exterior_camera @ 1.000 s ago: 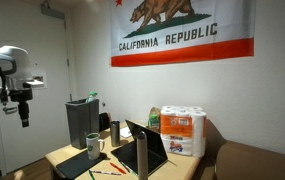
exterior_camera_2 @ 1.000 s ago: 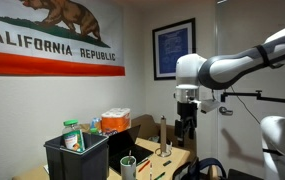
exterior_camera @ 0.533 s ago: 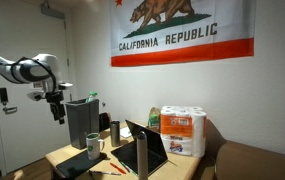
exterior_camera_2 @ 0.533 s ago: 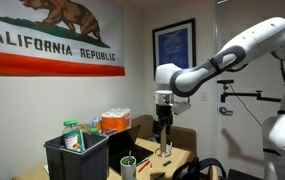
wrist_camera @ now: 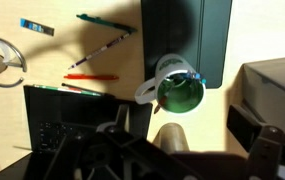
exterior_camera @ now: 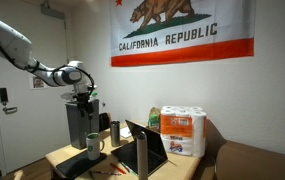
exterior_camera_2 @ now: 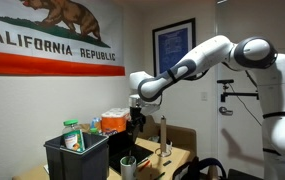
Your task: Move the silver cup to the left of the empty paper towel
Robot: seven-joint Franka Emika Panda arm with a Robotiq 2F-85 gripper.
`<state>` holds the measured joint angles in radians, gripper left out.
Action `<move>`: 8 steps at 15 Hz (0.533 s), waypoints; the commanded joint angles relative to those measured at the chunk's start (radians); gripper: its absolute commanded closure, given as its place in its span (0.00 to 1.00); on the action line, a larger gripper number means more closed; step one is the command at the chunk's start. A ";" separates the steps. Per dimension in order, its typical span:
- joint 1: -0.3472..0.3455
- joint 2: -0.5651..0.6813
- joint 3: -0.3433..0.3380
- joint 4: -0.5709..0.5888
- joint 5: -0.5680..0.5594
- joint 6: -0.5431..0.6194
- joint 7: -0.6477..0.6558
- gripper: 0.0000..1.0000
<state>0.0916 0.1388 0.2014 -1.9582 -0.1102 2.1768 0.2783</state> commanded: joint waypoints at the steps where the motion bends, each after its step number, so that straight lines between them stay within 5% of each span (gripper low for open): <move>1: 0.041 0.177 -0.045 0.231 -0.021 -0.035 -0.014 0.00; 8: 0.113 0.436 -0.128 0.558 -0.031 -0.061 0.010 0.00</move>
<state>0.1693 0.4631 0.1107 -1.5619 -0.1200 2.1711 0.2782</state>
